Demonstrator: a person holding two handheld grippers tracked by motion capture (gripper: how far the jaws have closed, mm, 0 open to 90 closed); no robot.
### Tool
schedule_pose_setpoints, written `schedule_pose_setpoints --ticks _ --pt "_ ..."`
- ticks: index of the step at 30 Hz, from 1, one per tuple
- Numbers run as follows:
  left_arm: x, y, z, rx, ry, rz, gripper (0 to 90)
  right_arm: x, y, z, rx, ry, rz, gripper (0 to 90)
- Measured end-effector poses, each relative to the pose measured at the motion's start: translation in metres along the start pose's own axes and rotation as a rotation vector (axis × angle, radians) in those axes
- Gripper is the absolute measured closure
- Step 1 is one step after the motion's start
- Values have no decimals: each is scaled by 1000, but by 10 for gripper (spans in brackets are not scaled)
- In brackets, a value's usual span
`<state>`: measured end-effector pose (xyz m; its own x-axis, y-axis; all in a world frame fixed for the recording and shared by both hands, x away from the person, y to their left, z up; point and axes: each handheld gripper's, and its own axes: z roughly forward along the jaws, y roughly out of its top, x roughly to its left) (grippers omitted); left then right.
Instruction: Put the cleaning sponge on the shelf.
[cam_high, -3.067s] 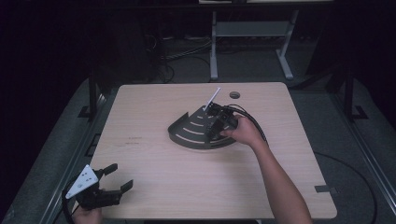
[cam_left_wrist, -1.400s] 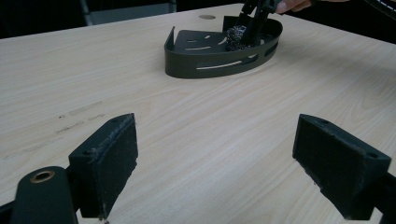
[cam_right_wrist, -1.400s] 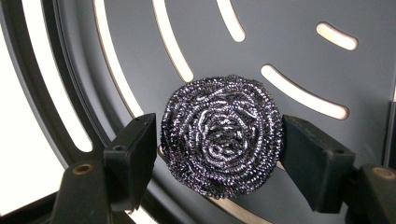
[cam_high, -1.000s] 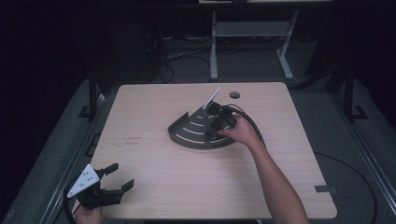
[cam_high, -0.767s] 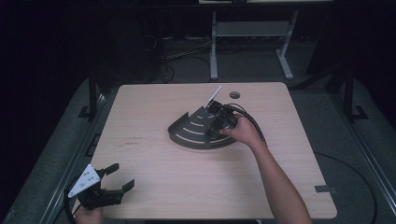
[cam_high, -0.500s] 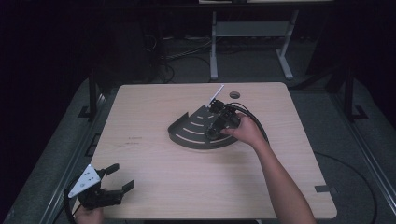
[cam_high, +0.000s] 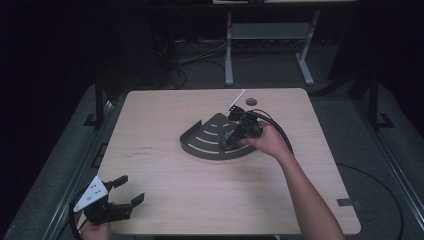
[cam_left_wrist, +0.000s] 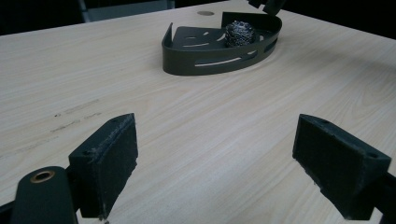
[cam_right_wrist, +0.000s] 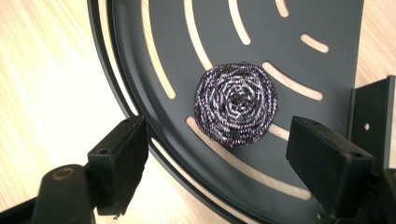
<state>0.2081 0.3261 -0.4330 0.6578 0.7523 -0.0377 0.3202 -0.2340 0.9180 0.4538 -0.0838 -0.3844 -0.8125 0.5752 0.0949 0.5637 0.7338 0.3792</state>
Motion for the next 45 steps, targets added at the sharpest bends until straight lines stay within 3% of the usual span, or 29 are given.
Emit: schedule_pose_setpoints --ticks 25,45 --pt "-1 0 1 4 -4 2 133 6 -31 -19 -23 -1 -9 206" --pt "-1 0 1 7 -3 5 133 16 -59 -19 -21 18 -19 203"
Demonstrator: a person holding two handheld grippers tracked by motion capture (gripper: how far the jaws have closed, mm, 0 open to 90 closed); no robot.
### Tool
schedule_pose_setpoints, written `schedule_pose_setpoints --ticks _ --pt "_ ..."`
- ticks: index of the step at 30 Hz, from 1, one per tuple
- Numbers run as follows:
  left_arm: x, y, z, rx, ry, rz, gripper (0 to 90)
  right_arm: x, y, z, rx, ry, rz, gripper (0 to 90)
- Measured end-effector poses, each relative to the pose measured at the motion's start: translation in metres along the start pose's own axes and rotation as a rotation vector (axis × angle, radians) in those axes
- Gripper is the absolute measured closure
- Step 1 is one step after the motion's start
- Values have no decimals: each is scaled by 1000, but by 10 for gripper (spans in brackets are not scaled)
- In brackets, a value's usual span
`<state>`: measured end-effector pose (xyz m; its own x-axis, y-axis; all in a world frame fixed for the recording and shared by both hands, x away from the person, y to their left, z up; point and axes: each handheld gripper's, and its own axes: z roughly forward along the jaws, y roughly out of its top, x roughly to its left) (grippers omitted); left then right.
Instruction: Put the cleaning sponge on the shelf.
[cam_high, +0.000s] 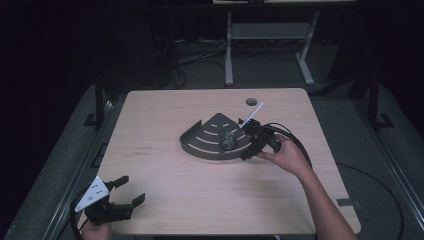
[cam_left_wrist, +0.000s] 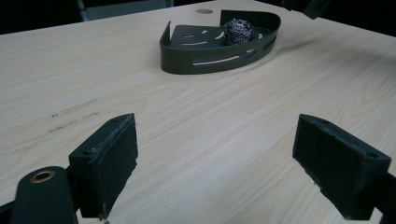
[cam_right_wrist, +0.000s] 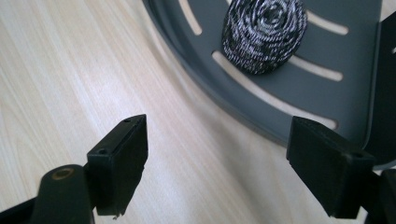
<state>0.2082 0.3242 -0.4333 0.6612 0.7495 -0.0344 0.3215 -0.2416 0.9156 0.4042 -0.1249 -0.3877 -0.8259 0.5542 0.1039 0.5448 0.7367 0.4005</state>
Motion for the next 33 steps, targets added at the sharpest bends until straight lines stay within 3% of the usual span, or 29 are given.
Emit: schedule_pose_setpoints --ticks 26,33 --pt "0 0 1 1 -2 1 133 11 -45 -3 -16 7 8 200" --pt "1 0 1 3 -5 1 133 17 -65 -1 -18 13 20 199"
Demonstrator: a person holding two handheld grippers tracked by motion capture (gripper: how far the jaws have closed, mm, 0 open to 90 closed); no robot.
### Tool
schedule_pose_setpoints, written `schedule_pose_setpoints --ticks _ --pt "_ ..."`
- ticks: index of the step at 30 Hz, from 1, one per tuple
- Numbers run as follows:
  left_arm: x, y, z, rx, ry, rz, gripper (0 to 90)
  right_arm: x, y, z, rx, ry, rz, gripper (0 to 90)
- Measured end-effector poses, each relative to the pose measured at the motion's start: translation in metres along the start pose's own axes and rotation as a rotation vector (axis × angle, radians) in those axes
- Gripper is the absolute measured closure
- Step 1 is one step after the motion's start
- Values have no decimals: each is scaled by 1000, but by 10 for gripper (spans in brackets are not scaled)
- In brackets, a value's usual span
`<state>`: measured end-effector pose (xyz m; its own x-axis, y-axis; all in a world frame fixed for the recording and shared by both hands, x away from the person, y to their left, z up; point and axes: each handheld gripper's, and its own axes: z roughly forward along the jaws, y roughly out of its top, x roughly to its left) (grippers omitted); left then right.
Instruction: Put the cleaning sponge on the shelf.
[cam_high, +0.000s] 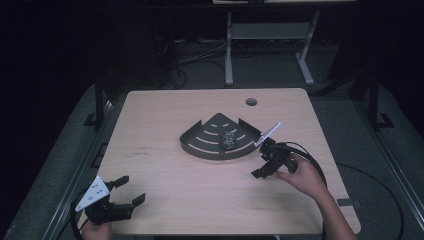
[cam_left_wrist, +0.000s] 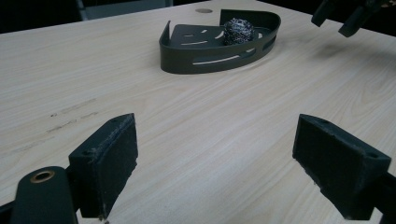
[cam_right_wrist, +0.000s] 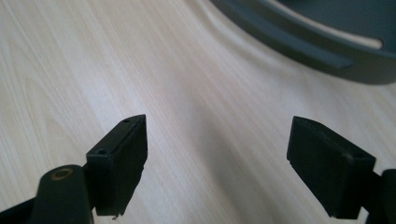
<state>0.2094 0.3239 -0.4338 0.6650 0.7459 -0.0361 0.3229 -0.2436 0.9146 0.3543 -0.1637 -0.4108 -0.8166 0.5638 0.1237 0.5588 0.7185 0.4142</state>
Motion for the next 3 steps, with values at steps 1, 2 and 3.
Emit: schedule_pose_setpoints --ticks 1,2,3 --pt "0 0 0 3 -2 1 133 1 -2 0 -3 1 3 196" --pt "0 0 0 4 -1 2 133 2 -4 0 -7 -3 5 187" --pt "0 1 0 3 1 6 133 3 -6 -1 -15 -6 7 179"
